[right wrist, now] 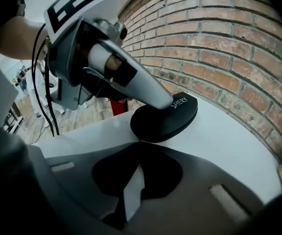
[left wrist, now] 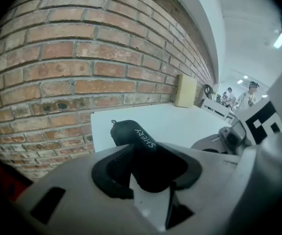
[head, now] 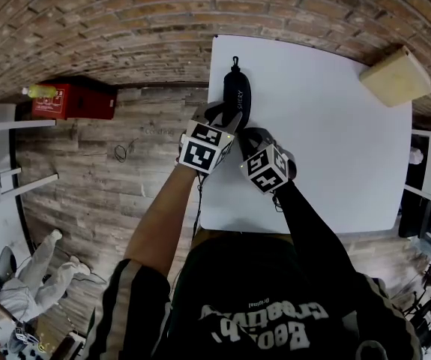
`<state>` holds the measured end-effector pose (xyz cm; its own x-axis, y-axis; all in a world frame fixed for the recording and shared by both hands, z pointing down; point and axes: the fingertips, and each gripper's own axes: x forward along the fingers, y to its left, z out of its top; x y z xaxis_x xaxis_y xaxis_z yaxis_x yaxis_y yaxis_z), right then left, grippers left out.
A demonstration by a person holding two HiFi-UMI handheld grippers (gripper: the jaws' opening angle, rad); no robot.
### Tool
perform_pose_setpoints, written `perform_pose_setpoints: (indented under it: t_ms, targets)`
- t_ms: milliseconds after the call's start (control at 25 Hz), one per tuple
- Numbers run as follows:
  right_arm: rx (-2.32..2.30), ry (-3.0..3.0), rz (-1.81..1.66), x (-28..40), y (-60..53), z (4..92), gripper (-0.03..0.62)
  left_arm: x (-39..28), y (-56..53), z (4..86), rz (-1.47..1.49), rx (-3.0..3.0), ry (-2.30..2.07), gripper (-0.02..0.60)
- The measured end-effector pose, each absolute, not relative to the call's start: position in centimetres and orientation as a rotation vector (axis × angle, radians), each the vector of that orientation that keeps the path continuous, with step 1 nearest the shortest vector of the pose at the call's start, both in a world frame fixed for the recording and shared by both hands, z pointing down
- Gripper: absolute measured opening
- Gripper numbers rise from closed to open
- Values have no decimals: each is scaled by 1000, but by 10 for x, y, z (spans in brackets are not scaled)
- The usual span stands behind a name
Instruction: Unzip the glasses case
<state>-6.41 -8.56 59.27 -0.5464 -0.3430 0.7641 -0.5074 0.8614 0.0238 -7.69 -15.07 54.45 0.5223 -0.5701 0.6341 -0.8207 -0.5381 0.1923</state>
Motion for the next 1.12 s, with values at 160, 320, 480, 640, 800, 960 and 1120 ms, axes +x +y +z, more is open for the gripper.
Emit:
perform_pose_setpoints:
  t_ms: [160, 320, 480, 640, 800, 960, 1120]
  targets:
    - [608, -2197, 245, -65, -86, 593, 15, -70, -152, 538, 783, 2329, -1147, 127]
    - [611, -2196, 243, -64, -85, 593, 15, -74, -151, 544, 738, 2321, -1161, 172]
    - [619, -2191, 239, -65, -86, 592, 15, -79, -151, 546, 628, 2289, -1126, 175]
    - [646, -2175, 235, -63, -88, 593, 14, -78, -152, 547, 635, 2297, -1120, 175]
    - [656, -2170, 244, -63, -87, 593, 14, -79, -152, 547, 634, 2295, -1127, 175]
    - [675, -2164, 246, -58, -90, 591, 14, -78, -152, 546, 636, 2295, -1126, 175]
    - [693, -2157, 242, -50, -96, 590, 14, -79, -151, 546, 631, 2292, -1130, 175]
